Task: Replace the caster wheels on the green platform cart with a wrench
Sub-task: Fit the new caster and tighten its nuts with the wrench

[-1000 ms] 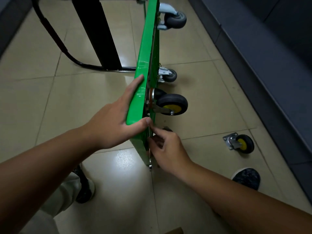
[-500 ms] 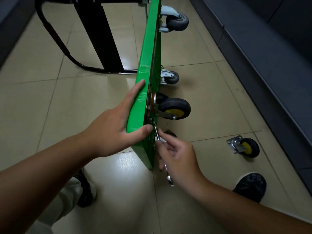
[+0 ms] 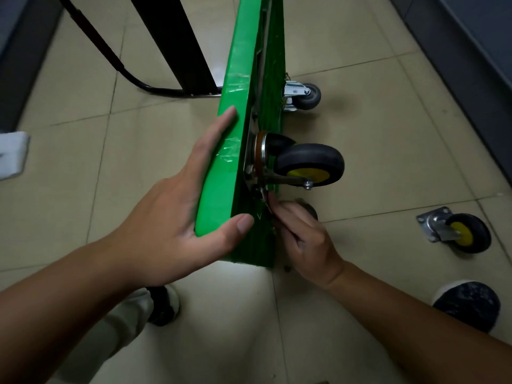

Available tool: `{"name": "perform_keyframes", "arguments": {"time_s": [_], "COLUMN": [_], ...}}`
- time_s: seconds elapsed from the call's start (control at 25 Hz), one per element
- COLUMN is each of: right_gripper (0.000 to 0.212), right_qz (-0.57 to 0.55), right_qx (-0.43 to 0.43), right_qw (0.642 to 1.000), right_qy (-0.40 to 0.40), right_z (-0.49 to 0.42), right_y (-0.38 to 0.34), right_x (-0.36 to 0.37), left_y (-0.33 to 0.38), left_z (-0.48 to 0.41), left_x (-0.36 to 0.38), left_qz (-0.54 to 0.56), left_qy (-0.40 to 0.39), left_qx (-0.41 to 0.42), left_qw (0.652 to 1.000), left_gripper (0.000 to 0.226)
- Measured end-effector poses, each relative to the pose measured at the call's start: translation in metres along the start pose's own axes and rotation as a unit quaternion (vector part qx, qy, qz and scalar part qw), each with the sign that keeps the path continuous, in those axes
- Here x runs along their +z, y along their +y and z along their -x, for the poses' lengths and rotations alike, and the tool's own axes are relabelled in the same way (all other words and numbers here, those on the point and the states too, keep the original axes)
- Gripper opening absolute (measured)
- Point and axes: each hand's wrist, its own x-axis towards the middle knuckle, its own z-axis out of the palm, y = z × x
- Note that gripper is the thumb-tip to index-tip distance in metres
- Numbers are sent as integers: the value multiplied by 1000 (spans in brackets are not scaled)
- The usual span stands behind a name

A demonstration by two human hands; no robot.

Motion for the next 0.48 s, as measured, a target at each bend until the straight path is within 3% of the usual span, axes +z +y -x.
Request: {"name": "perform_keyframes", "arguments": {"time_s": [0.28, 0.48], "right_gripper": [45, 53], "right_qz": [103, 94], "right_qx": [-103, -94], "right_qw": [988, 987], "right_qy": [-49, -88], "right_z": [-13, -15], "right_y": [17, 21], "right_x": [-23, -24], "left_y": [0, 2], "left_z": [1, 1], "left_x": [-1, -1], "left_qz": [-6, -3], "left_qy": [18, 14], "left_qx": [6, 3], "left_qw": [1000, 1000], "left_gripper": [99, 95]}}
